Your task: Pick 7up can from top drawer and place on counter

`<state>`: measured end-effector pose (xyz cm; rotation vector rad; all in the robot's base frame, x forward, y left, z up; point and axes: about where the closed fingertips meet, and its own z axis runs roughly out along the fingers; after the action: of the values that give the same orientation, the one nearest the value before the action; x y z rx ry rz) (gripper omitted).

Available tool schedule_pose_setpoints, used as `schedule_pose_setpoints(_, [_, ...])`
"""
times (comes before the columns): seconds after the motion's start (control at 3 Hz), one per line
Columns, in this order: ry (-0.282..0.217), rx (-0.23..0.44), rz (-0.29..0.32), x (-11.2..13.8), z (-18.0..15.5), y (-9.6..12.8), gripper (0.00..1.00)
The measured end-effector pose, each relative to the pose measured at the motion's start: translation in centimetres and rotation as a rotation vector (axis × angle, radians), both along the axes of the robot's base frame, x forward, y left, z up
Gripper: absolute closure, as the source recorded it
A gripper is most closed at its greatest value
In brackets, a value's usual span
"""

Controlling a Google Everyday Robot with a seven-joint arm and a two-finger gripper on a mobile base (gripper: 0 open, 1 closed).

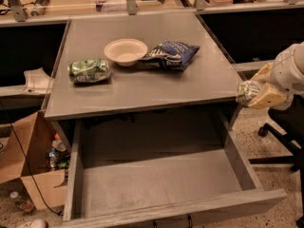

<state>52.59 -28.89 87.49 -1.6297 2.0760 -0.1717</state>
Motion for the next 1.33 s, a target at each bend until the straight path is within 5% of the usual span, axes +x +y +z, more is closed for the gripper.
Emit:
schedule_pose_setpoints(0.33, [0.012, 0.004, 0.011, 0.4, -0.5, 0.2, 1.0])
schedule_pose_setpoints(1.33, [-0.012, 0.006, 0.175, 5.9, 0.3, 6.4, 1.0])
